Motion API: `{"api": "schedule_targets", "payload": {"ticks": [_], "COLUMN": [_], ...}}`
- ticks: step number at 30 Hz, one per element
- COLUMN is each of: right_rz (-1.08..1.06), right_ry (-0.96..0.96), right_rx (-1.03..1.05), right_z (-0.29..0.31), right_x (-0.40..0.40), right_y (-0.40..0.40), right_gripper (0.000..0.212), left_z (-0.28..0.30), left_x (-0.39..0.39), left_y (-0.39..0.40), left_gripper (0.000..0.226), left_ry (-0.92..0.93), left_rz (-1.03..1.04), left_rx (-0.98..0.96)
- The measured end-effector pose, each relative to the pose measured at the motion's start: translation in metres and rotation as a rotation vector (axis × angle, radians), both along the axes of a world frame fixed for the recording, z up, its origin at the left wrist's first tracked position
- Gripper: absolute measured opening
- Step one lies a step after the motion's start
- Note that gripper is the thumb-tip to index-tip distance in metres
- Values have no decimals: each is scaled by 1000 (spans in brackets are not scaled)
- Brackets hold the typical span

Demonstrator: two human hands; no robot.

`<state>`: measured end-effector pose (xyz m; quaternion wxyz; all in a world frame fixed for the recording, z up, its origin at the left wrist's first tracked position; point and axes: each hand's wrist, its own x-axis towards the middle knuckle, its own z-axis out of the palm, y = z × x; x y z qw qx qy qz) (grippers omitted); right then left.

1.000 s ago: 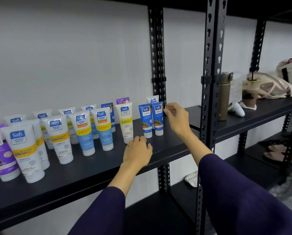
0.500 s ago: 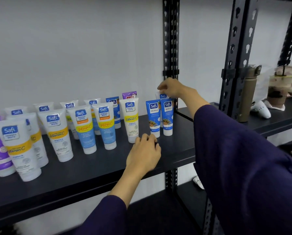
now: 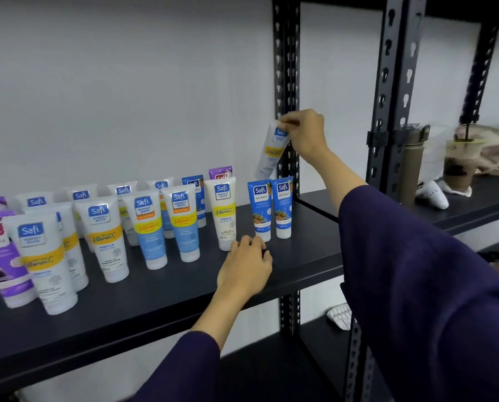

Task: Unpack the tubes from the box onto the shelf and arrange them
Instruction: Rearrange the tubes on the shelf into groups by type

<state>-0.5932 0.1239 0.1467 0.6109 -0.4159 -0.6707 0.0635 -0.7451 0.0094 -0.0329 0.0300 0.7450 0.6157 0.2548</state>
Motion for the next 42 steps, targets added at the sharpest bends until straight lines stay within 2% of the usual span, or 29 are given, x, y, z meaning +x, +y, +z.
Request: {"api": "schedule_targets", "payload": {"ticks": [4, 8, 10, 13, 15, 17, 19, 20, 25, 29, 32, 34, 39, 42], "right_rz": [38, 145, 245, 393, 448, 505, 542, 558, 720, 735, 726, 713, 773, 783], "right_ry": [226, 349, 367, 246, 110, 1, -17, 7, 232, 194, 189, 198, 101, 66], "right_rx": [50, -14, -76, -164, -204, -247, -275, -273, -307, -438, -426, -419, -460, -450], "right_z": [12, 12, 8, -3, -17, -35, -54, -63, -100, -134, -148, -150, -160, -160], "right_x": [0, -5, -14, -35, -53, -74, -95, -105, -140, -166, -178, -182, -192, -205], "right_y": [-29, -55, -71, -97, -110, -118, -125, -129, -143, -143, -145, -148, -155, -158], "right_gripper": [13, 14, 14, 14, 15, 15, 15, 16, 26, 46, 40, 37, 33, 34], "left_z": [4, 15, 24, 37, 40, 40, 37, 34, 21, 22, 21, 13, -11, -20], "left_x": [-3, -12, -21, -43, -60, -76, -90, -98, -133, -155, -169, -179, -218, -247], "left_y": [-5, -25, -39, -57, -68, -76, -79, -80, -90, -96, -105, -116, -153, -162], "left_gripper": [25, 21, 27, 43, 54, 62, 56, 48, 37, 34, 31, 24, 17, 12], "left_ry": [-114, -385, -448, -462, -490, -606, -667, -658, -743, -820, -742, -646, -292, -210], "left_rz": [-52, -35, 28, 94, 76, 3, -44, -43, -72, -72, -72, 3, 428, 596], "left_rx": [99, 421, 620, 827, 785, 564, 364, 325, 300, 261, 207, 222, 572, 631]}}
